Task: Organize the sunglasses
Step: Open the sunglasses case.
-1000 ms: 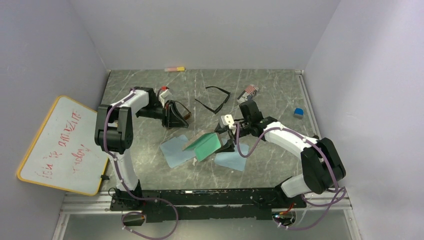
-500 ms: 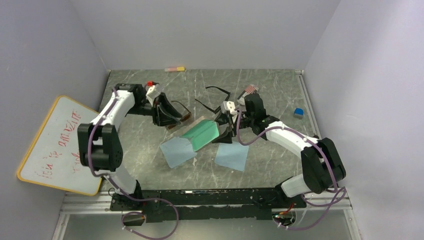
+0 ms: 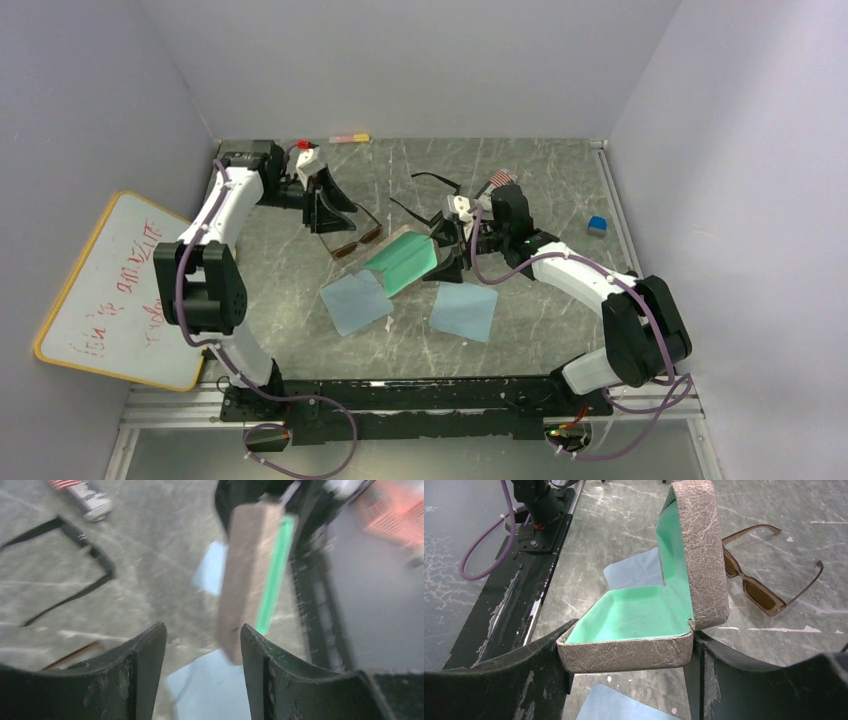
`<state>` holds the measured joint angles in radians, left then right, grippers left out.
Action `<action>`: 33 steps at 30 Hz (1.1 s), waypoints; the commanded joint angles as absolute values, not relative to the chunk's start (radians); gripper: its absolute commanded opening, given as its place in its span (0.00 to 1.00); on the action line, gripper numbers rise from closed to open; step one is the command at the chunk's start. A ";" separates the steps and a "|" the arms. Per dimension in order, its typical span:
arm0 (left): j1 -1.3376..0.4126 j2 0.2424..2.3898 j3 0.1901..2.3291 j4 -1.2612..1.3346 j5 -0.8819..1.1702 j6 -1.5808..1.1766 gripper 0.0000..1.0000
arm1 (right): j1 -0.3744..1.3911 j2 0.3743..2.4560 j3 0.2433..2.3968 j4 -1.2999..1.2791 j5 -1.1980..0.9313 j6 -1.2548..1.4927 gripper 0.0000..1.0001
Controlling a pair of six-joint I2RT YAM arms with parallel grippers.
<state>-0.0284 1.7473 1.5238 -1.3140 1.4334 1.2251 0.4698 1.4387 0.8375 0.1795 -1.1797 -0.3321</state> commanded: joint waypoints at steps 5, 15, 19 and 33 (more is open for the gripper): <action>-0.101 1.316 1.115 -0.179 0.919 0.306 0.87 | 0.466 1.432 0.879 0.193 -1.195 -0.347 0.00; -0.205 1.123 0.892 0.005 0.963 0.383 0.96 | 0.452 1.442 0.859 0.267 -1.259 -0.275 0.00; -0.258 1.108 0.854 0.002 0.964 0.458 0.96 | 0.448 1.443 0.860 0.262 -1.312 -0.269 0.00; -0.374 1.197 0.856 -0.116 0.928 0.592 0.85 | 0.446 1.466 0.897 0.148 -1.379 -0.339 0.00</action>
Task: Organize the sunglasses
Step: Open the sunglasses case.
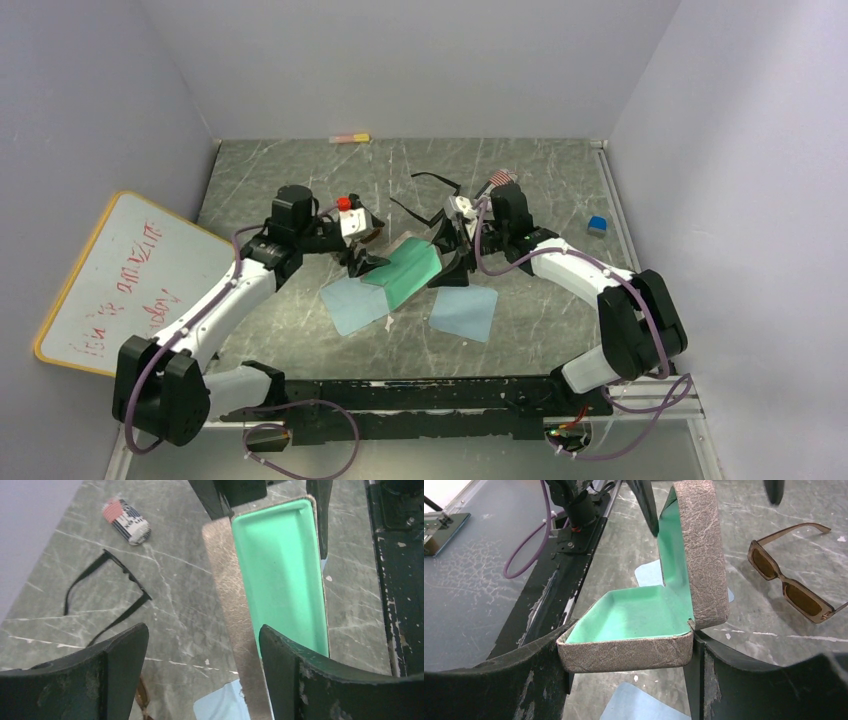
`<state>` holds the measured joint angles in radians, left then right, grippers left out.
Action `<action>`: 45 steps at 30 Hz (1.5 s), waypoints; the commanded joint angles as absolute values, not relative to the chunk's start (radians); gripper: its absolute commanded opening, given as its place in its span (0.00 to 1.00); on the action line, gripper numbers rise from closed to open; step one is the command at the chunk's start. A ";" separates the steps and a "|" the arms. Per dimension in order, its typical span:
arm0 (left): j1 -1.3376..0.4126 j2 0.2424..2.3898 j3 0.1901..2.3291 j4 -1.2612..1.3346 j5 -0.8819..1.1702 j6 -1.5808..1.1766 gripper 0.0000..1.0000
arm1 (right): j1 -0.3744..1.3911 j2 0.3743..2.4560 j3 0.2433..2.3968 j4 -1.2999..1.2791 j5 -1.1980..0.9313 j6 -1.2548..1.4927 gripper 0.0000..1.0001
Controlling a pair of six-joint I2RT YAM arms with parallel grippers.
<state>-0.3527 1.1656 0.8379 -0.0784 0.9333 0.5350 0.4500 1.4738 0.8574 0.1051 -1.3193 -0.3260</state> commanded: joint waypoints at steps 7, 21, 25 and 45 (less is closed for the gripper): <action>-0.423 1.230 0.843 -0.090 0.855 0.572 0.70 | 0.447 1.440 0.847 0.286 -1.328 -0.241 0.00; -0.454 1.239 0.828 -0.040 0.809 0.519 0.22 | 0.450 1.441 0.825 0.346 -1.275 -0.215 0.05; -0.456 1.233 0.816 -0.009 0.779 0.490 0.21 | 0.449 1.445 0.835 0.322 -1.272 -0.233 0.17; -0.455 1.165 0.752 0.153 0.587 0.388 0.20 | 0.357 1.482 1.018 -0.026 -1.039 -0.452 1.00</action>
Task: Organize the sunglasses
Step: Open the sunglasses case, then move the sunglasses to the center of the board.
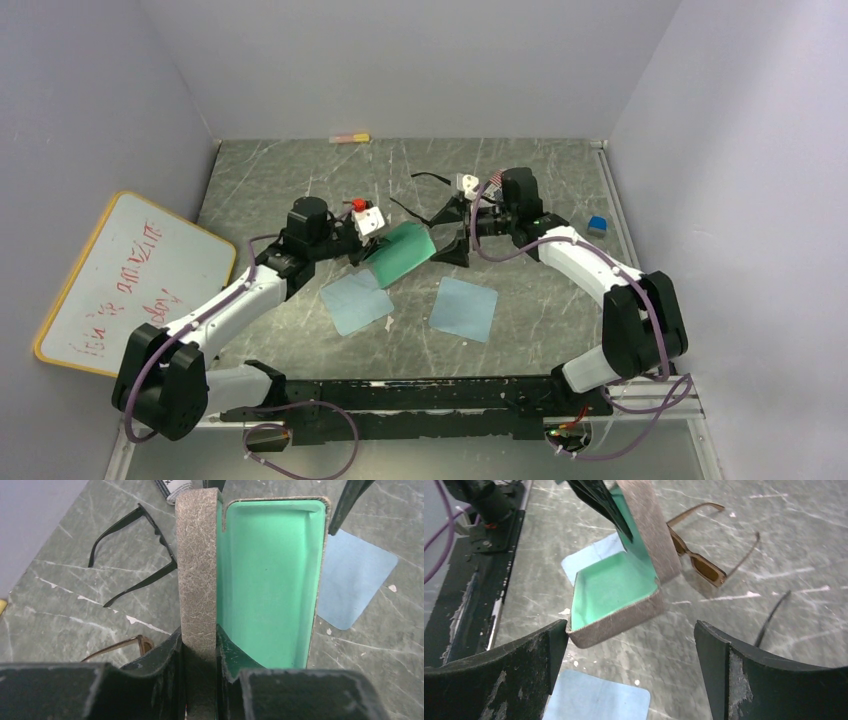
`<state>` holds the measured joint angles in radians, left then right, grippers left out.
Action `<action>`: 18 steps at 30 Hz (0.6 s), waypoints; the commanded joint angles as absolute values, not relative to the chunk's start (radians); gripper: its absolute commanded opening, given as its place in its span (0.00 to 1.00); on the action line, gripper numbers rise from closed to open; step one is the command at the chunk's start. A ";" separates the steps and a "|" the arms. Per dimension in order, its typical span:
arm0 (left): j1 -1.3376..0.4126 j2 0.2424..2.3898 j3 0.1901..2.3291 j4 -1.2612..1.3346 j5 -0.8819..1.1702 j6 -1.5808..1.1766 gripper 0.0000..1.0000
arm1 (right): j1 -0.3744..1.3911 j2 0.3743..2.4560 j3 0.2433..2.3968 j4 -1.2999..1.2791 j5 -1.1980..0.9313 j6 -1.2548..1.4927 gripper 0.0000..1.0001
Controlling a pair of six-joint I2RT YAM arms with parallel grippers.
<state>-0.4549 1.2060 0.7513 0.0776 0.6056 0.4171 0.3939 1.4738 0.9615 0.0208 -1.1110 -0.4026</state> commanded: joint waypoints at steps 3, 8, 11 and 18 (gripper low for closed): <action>-0.456 1.163 0.760 0.145 0.555 0.391 0.20 | 0.354 1.512 1.043 -0.006 -0.908 -0.437 1.00; -0.453 1.156 0.768 0.143 0.486 0.401 0.19 | 0.356 1.657 1.183 0.008 -0.692 -0.374 1.00; -0.444 1.157 0.779 0.135 0.462 0.402 0.19 | 0.358 1.776 1.307 0.003 -0.558 -0.312 1.00; -0.379 1.171 0.821 0.105 0.460 0.398 0.17 | 0.393 1.997 1.521 -0.084 -0.307 -0.256 1.00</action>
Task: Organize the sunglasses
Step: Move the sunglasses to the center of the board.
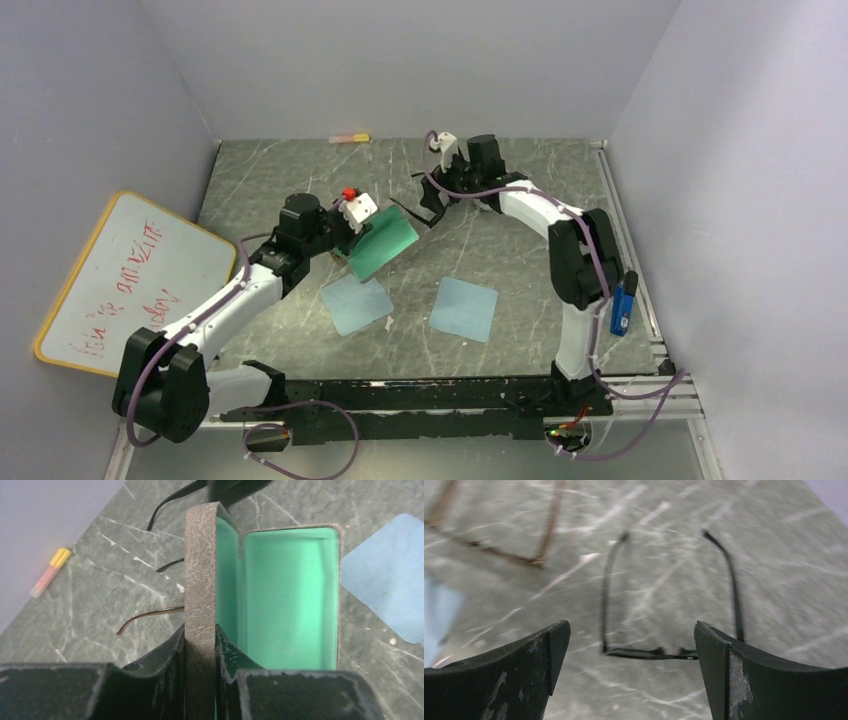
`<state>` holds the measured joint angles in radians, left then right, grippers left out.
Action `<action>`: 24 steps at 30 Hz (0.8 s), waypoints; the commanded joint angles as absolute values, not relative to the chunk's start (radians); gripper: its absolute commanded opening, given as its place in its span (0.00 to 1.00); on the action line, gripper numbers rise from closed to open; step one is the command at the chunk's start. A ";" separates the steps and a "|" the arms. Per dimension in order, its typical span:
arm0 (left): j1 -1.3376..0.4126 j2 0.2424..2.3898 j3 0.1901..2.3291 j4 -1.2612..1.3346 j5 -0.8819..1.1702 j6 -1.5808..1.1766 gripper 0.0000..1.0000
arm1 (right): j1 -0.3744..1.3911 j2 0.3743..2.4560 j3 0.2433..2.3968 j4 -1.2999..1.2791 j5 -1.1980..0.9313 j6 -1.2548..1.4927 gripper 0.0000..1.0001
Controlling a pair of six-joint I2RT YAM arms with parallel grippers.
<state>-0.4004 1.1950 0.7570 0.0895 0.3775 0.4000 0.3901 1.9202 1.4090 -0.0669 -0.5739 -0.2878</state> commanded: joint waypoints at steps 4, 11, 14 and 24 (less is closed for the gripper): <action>-0.346 1.187 0.841 0.100 0.440 0.395 0.16 | 0.422 2.069 1.615 -0.140 -0.236 -0.262 1.00; -0.307 1.194 0.882 0.081 0.367 0.399 0.16 | 0.453 2.146 1.711 -0.197 -0.202 -0.248 1.00; -0.276 1.189 0.900 0.081 0.331 0.397 0.16 | 0.473 2.155 1.731 -0.219 -0.210 -0.245 1.00; -0.142 1.167 0.913 0.081 0.376 0.375 0.16 | 0.533 2.283 1.846 -0.278 -0.082 -0.274 1.00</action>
